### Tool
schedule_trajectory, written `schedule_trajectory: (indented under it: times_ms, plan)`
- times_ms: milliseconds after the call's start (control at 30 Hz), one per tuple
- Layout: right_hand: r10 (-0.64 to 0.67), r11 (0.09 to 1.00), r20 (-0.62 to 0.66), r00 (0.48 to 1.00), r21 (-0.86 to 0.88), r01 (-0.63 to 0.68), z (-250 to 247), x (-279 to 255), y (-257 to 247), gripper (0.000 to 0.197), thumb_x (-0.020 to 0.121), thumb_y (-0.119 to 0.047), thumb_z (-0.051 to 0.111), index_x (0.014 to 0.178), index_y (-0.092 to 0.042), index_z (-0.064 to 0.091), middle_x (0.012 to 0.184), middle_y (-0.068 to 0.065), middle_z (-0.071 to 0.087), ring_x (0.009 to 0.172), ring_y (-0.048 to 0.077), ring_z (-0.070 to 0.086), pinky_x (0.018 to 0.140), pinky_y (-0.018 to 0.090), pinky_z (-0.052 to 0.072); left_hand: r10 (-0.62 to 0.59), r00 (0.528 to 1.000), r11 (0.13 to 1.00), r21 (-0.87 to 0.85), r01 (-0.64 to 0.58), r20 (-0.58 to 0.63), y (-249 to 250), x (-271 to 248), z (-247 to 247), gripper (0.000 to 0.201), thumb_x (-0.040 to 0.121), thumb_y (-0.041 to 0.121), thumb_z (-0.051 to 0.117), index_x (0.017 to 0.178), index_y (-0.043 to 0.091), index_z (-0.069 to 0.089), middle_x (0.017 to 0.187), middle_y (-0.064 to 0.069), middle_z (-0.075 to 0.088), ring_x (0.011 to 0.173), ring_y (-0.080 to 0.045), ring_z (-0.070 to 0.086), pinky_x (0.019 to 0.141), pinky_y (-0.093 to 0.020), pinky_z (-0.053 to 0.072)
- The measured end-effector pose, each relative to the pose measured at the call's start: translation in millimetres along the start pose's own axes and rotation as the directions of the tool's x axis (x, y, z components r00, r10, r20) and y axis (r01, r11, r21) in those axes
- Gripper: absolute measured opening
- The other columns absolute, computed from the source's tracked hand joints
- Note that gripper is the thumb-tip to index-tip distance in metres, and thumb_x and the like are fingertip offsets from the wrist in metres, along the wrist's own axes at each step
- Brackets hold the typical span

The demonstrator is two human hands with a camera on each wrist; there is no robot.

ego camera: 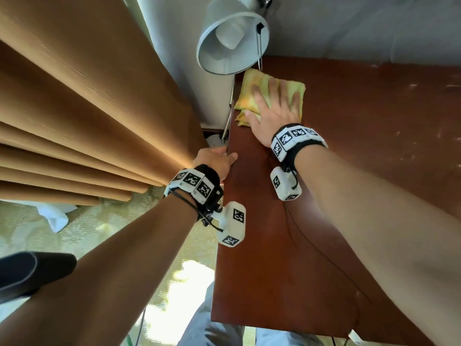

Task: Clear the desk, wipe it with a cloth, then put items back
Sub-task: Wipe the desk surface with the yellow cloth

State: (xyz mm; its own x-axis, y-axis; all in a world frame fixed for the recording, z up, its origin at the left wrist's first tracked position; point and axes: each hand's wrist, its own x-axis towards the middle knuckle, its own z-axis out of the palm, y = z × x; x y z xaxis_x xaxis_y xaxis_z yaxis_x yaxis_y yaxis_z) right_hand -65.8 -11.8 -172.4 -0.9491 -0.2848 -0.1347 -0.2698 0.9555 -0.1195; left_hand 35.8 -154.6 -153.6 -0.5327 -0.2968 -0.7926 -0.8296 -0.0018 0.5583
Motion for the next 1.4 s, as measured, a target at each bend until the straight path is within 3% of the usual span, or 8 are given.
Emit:
schedule_trajectory:
  times_ms: [133,233,333,433,667,933,1200,1400]
  plan:
    - [0.02,1.0,-0.006,1.0,0.012,-0.02,1.2,-0.5,-3.0,0.067,0.099,-0.056,0.032,0.158,-0.029,0.018,0.166,0.012,0.011,0.153,0.036,0.007,0.12,0.061,0.004,-0.028,0.999,0.999,-0.02,0.028,0.025,6.8,-1.9,-3.5,0.026,0.086,0.022,0.078,0.109,0.021,0.067,0.101,-0.003,0.076,0.09,-0.023,0.074,0.082,-0.045,0.061]
    - [0.039,0.999,-0.01,0.999,0.022,-0.039,4.7,-17.5,-7.1,0.066,0.099,-0.056,0.03,0.159,-0.028,0.019,0.166,0.012,0.011,0.153,0.036,0.007,0.12,0.06,0.004,0.006,1.0,0.998,-0.066,-0.005,0.008,9.3,1.5,-2.8,0.037,0.086,0.019,0.079,0.12,0.014,0.067,0.103,-0.003,0.076,0.091,-0.02,0.074,0.083,-0.042,0.061]
    - [0.009,1.0,-0.026,1.0,0.03,-0.009,9.2,-42.7,-1.8,0.068,0.097,-0.057,0.028,0.159,-0.028,0.02,0.166,0.01,0.014,0.152,0.034,0.01,0.12,0.058,0.006,0.112,0.99,0.994,-0.01,-0.113,-0.087,14.8,7.2,8.6,0.031,0.081,0.028,0.081,0.11,0.022,0.074,0.097,0.004,0.076,0.086,-0.016,0.073,0.083,-0.034,0.06]
    - [-0.033,0.999,0.013,0.999,0.034,0.033,6.0,-47.2,8.3,0.067,0.099,-0.057,0.031,0.159,-0.03,0.019,0.166,0.009,0.013,0.152,0.033,0.01,0.12,0.057,0.005,0.242,0.963,0.954,0.209,-0.215,-0.115,25.0,4.7,21.6,0.015,0.082,0.043,0.074,0.091,0.031,0.071,0.084,0.01,0.069,0.078,-0.015,0.066,0.065,-0.025,0.05]
    - [0.002,0.999,0.115,0.993,0.037,-0.006,-11.7,11.4,40.7,0.065,0.1,-0.057,0.028,0.158,-0.034,0.008,0.167,0.009,-0.002,0.153,0.033,-0.005,0.12,0.059,-0.003,0.265,0.954,0.917,0.344,-0.203,-0.142,32.1,8.3,26.5,0.032,0.086,0.038,0.071,0.118,0.032,0.068,0.105,0.007,0.071,0.094,-0.02,0.068,0.088,-0.034,0.056]
    - [0.07,0.997,0.12,0.99,0.034,-0.074,-18.0,38.9,31.4,0.066,0.1,-0.06,0.024,0.159,-0.036,0.004,0.167,0.012,-0.009,0.152,0.037,-0.012,0.119,0.061,-0.007,0.207,0.97,0.934,0.322,-0.156,-0.13,33.6,16.6,26.2,0.054,0.082,0.043,0.074,0.133,0.034,0.061,0.119,0.006,0.069,0.1,-0.022,0.069,0.093,-0.038,0.056]
    - [-0.078,0.996,-0.004,0.997,0.038,0.078,6.8,-46.6,16.6,0.066,0.095,-0.058,0.039,0.155,-0.031,0.031,0.163,0.014,0.022,0.15,0.037,0.018,0.119,0.061,0.009,0.244,0.966,0.951,0.216,-0.22,-0.09,34.3,4.2,27.9,0.022,0.085,0.025,0.077,0.104,0.034,0.07,0.1,0.008,0.073,0.08,-0.007,0.066,0.061,-0.016,0.047]
    - [-0.069,0.996,0.09,0.994,0.065,0.063,-9.2,-17.8,48.0,0.067,0.097,-0.064,0.031,0.157,-0.04,0.014,0.168,0.007,0.002,0.154,0.031,-0.002,0.121,0.057,-0.004,0.376,0.904,0.876,0.396,-0.275,-0.203,48.4,-17.5,46.5,0.06,0.09,0.03,0.07,0.146,0.025,0.048,0.139,0.0,0.058,0.127,-0.023,0.054,0.095,-0.024,0.041]
